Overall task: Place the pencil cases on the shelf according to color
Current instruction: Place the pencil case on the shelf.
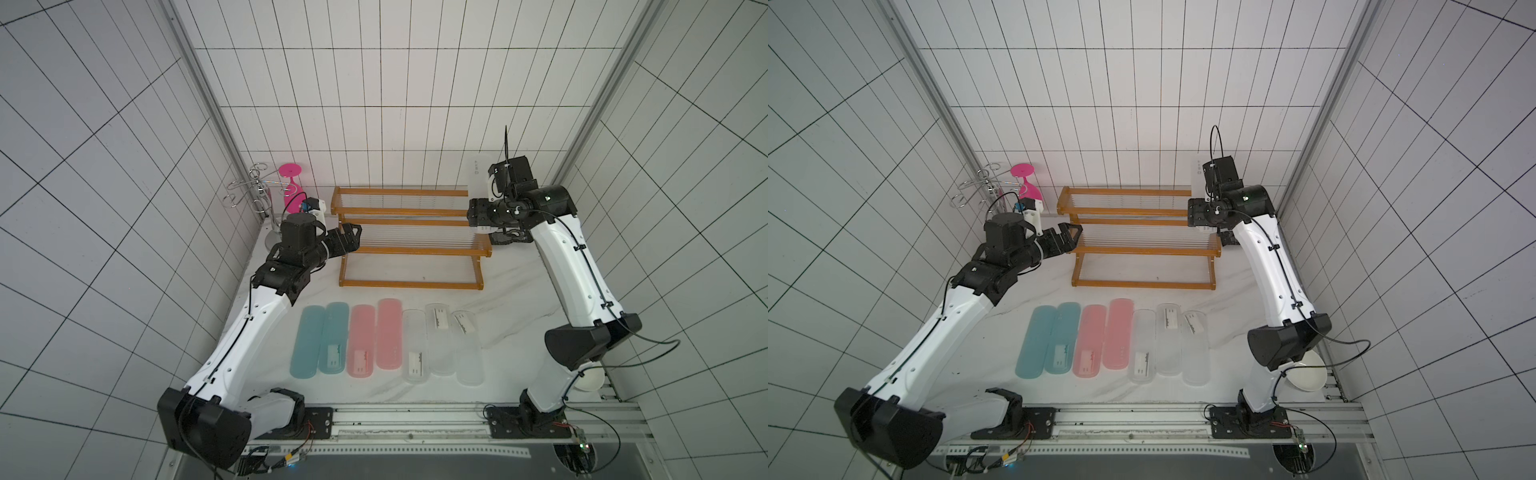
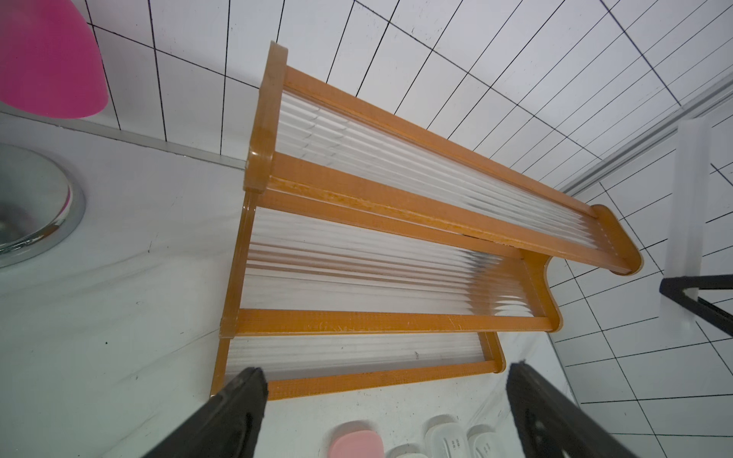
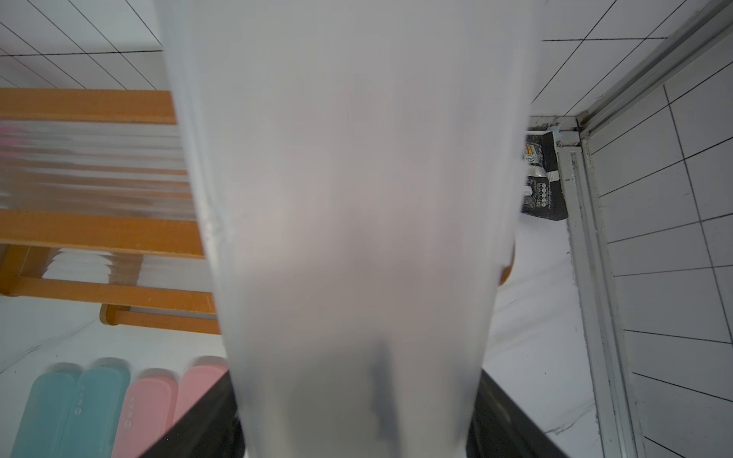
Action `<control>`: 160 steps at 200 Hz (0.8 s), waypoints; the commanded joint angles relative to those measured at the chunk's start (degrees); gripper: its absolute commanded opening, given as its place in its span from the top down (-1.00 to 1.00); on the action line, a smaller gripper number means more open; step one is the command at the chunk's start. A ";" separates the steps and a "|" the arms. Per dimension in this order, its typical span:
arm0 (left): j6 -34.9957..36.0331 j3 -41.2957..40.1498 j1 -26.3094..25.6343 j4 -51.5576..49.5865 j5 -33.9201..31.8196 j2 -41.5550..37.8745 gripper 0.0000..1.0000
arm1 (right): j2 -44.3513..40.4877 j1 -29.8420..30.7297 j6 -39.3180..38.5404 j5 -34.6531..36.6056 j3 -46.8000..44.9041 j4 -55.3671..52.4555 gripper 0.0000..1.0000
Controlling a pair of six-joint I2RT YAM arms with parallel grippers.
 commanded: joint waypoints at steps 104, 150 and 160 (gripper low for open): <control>0.46 -2.70 1.34 3.08 4.49 -1.00 -0.97 | 9.09 -3.26 -1.61 1.15 10.88 -0.48 -0.33; 0.59 -2.81 1.34 2.97 5.15 -1.01 -0.97 | 10.67 -3.62 -1.46 0.96 12.40 -1.02 -0.49; 0.47 -2.82 1.32 2.97 5.41 -0.92 -0.97 | 10.68 -3.65 -1.44 0.92 12.32 -1.20 -0.52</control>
